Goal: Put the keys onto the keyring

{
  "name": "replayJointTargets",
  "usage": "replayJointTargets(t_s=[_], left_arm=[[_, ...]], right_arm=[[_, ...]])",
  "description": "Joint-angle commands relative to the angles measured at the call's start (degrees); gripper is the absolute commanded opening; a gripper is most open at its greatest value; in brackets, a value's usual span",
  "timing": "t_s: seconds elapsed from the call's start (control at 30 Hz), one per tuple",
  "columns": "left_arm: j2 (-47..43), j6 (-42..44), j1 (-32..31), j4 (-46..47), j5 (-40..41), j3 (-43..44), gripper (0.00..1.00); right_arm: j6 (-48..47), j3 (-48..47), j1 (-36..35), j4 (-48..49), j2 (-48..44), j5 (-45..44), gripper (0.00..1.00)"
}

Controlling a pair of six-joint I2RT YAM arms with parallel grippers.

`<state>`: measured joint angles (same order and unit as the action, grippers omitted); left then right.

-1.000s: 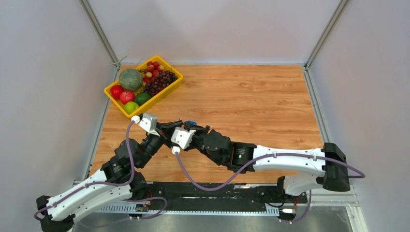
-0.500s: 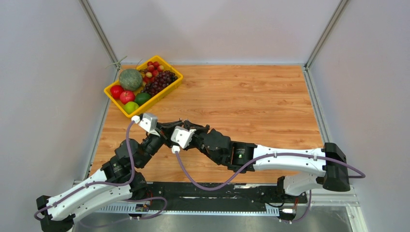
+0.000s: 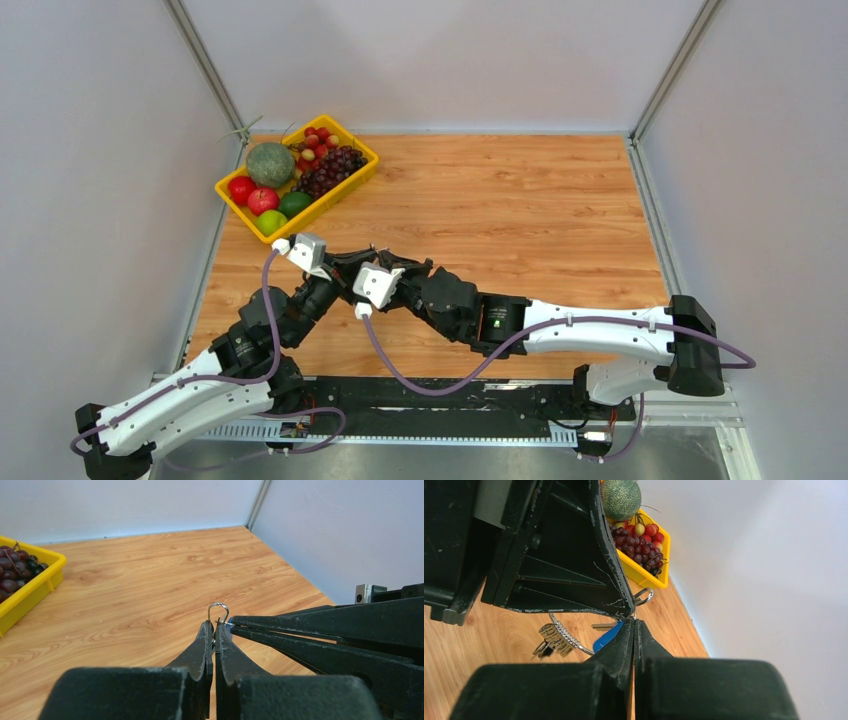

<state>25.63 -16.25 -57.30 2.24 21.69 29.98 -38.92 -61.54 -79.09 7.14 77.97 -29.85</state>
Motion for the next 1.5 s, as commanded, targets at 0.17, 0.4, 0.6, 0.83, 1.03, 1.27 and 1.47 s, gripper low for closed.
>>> replayJointTargets(t_s=[0.17,0.4,0.6,0.83,1.03,1.27,1.47], left_arm=[[0.0,-0.6,-0.2,1.4,0.8,1.4,0.00],[0.3,-0.5,-0.2,1.3,0.4,1.6,0.00],[0.5,-0.6,-0.2,1.3,0.2,1.7,0.00],[0.8,-0.6,-0.2,1.2,0.4,1.8,0.00],[0.8,-0.6,-0.3,1.3,0.0,1.8,0.00],[0.9,-0.5,-0.2,1.3,-0.5,1.8,0.00],[1.0,-0.4,-0.2,1.4,-0.9,1.8,0.00]], right_arm=[[0.0,-2.8,-0.8,2.4,0.2,1.0,0.00],[-0.1,-3.4,-0.8,2.8,0.9,1.4,0.00],[-0.6,-3.9,-1.0,3.2,1.4,1.7,0.00],[-0.8,-4.4,-1.2,3.6,1.7,2.2,0.00],[-1.2,-4.5,-1.3,4.0,2.3,2.2,0.00],[-2.1,-5.0,-1.3,4.7,3.1,2.1,0.00],[-3.0,-5.4,-1.3,5.4,3.6,1.6,0.00]])
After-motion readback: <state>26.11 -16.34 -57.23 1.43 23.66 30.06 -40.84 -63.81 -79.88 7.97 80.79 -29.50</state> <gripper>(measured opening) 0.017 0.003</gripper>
